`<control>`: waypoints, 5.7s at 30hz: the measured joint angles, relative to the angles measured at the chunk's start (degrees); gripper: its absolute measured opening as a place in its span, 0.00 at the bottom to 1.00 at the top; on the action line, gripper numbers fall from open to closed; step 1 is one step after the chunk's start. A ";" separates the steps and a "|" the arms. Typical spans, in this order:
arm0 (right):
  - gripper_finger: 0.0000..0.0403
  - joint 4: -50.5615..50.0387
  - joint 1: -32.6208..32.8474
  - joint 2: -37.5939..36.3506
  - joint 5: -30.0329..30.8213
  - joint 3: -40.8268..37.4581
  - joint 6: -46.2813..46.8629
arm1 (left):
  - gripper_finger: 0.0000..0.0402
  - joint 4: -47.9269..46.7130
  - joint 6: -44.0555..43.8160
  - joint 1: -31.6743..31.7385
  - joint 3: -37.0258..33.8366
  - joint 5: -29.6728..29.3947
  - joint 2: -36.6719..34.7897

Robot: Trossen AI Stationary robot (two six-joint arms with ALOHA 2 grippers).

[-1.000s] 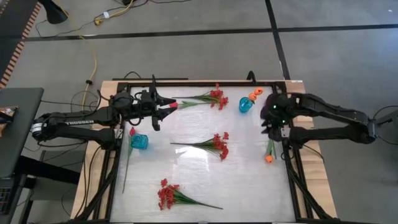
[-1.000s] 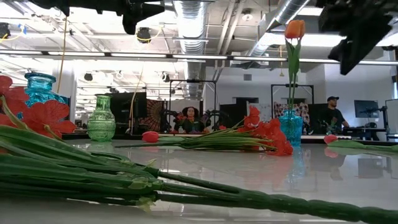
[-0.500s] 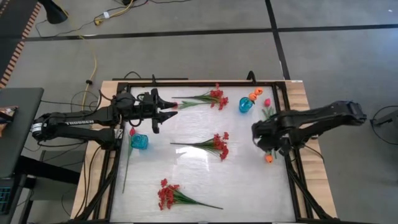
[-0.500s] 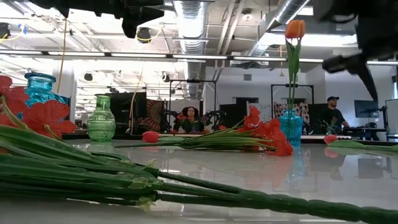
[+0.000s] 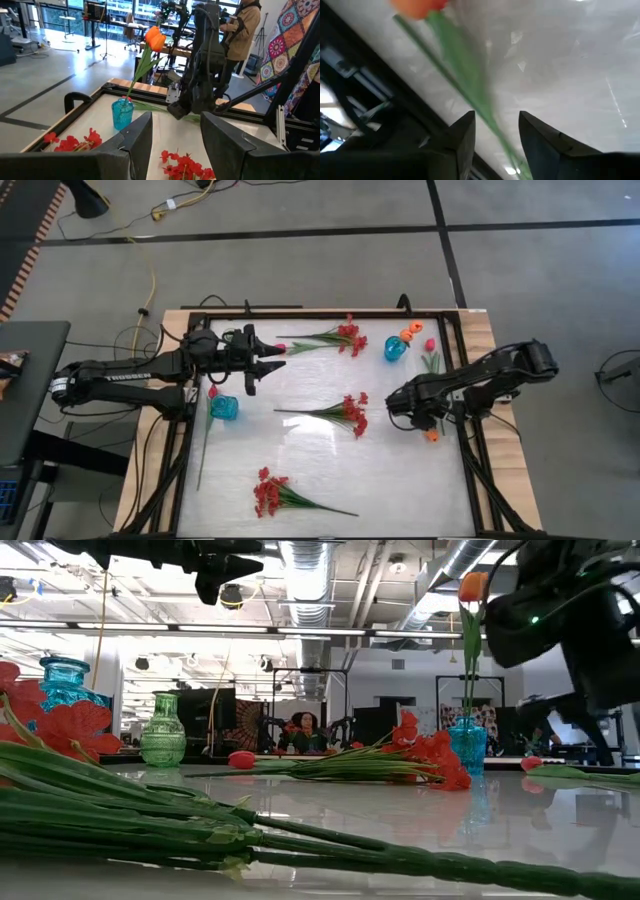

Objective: Sort flowers into vase by color
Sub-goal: Put the orange tulip into the right blue vase

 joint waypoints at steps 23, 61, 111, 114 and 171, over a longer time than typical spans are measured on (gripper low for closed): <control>0.41 6.22 2.41 3.27 -4.20 -4.52 -4.23 | 0.39 -1.36 -2.06 0.00 0.00 0.02 0.00; 0.06 2.95 11.78 -8.25 -8.95 15.51 14.04 | 0.39 3.37 -10.21 -0.02 0.02 0.00 -0.02; 0.06 47.85 -57.26 -19.16 -17.61 33.77 70.30 | 0.39 1.56 -6.40 -0.02 0.02 -2.01 -0.02; 0.06 43.29 -60.86 -17.27 -19.95 33.77 70.16 | 0.39 0.72 -6.39 0.00 0.02 -1.27 -0.01; 0.06 43.51 -58.30 -32.86 -11.14 17.22 65.22 | 0.39 0.58 -1.97 0.00 0.02 0.33 -0.01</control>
